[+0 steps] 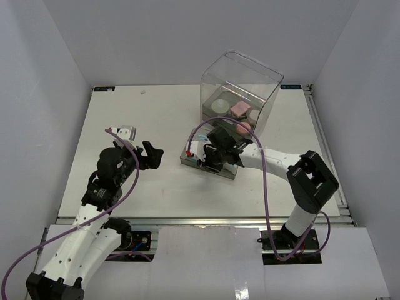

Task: Organize the makeup

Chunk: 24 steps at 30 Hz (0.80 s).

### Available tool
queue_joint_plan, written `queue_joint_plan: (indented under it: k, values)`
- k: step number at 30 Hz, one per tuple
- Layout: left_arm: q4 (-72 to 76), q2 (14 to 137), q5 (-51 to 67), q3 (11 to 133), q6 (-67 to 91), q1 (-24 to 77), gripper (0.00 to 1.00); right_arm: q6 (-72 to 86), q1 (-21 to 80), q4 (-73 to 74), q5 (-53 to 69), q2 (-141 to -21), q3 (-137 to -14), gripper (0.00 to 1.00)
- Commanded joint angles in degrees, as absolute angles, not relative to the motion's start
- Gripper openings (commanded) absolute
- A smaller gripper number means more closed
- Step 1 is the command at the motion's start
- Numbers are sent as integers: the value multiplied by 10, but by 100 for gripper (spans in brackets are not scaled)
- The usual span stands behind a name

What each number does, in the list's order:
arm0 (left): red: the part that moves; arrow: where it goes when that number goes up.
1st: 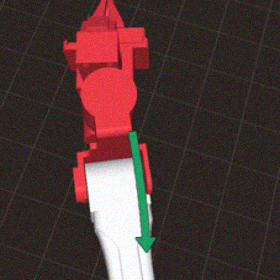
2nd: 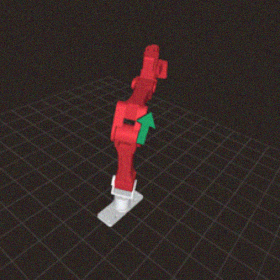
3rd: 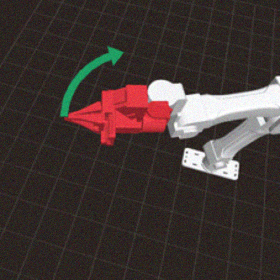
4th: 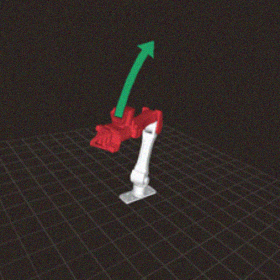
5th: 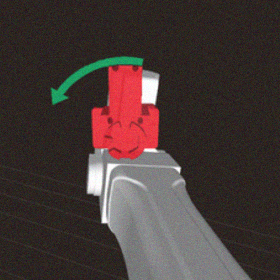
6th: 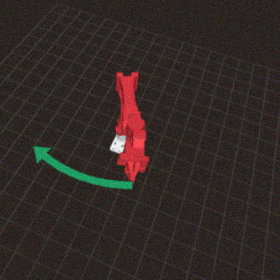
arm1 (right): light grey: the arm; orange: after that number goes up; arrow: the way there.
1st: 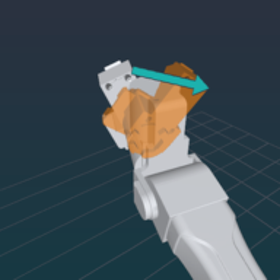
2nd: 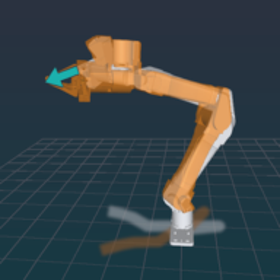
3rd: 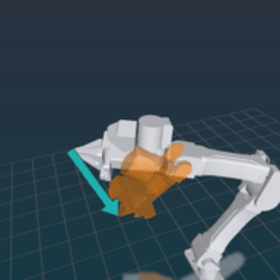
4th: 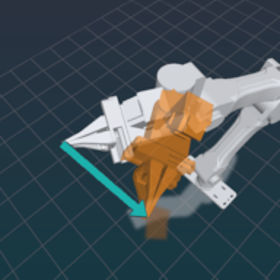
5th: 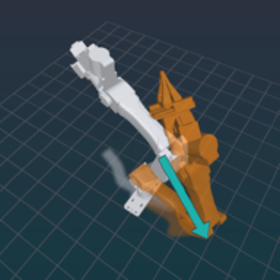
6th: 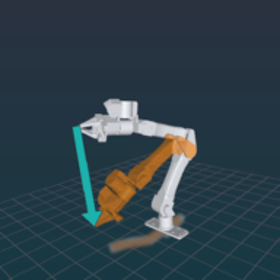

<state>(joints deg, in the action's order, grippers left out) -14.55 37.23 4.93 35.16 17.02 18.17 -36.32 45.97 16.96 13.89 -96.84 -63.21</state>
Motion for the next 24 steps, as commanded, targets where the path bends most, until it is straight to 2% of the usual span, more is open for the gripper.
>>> queue_joint_plan:
  k: [1, 9, 19, 24]
  values:
    - [-140, 367, 43, 349, 168, 182, 98, -351, 467, 172, 131, -992, -659, 33]
    - [-138, 368, 45, 349, 168, 182, 98, -341, 472, 172, 117, -1015, -667, 26]
    - [-137, 369, 46, 348, 168, 181, 98, -309, 475, 172, 103, -1030, -672, 9]
    - [-138, 367, 45, 348, 168, 181, 98, -285, 475, 172, 91, -1004, -660, 8]
